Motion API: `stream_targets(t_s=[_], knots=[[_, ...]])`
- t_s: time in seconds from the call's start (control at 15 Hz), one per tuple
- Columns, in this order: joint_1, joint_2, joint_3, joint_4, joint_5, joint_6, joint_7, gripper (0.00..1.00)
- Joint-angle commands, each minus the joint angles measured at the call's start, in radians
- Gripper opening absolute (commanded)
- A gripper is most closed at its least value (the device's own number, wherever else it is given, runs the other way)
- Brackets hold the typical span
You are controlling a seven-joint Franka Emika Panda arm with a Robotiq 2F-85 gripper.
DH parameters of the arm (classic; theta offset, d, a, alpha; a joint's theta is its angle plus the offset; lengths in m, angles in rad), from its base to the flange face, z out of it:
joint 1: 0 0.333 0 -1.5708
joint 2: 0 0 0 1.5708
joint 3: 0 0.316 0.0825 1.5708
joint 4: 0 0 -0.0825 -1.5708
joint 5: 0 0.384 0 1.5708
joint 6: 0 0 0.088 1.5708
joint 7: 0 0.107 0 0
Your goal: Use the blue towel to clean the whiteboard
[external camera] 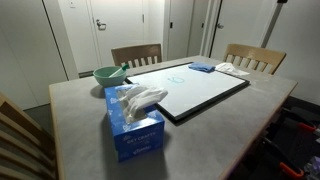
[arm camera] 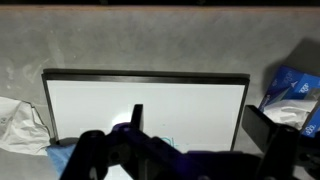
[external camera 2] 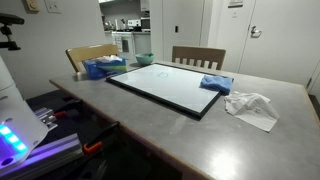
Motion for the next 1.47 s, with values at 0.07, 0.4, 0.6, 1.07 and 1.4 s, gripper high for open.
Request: stream_targets(t_s=[0.07, 0.4, 0.6, 1.07, 1.4], knots=[[-0.023, 0.008, -0.022, -0.033, -0.002, 0.057, -0.024, 1.0], [-0.049, 0.092, -0.174, -0.082, -0.029, 0.281, -0.22, 1.0], [-0.038, 0.199, -0.282, -0.03, -0.034, 0.344, -0.412, 1.0], [0.031, 0.569, -0.491, 0.239, 0.015, 0.405, -0.728, 1.0], [-0.067, 0.601, -0.41, 0.249, 0.072, 0.402, -0.754, 1.0]])
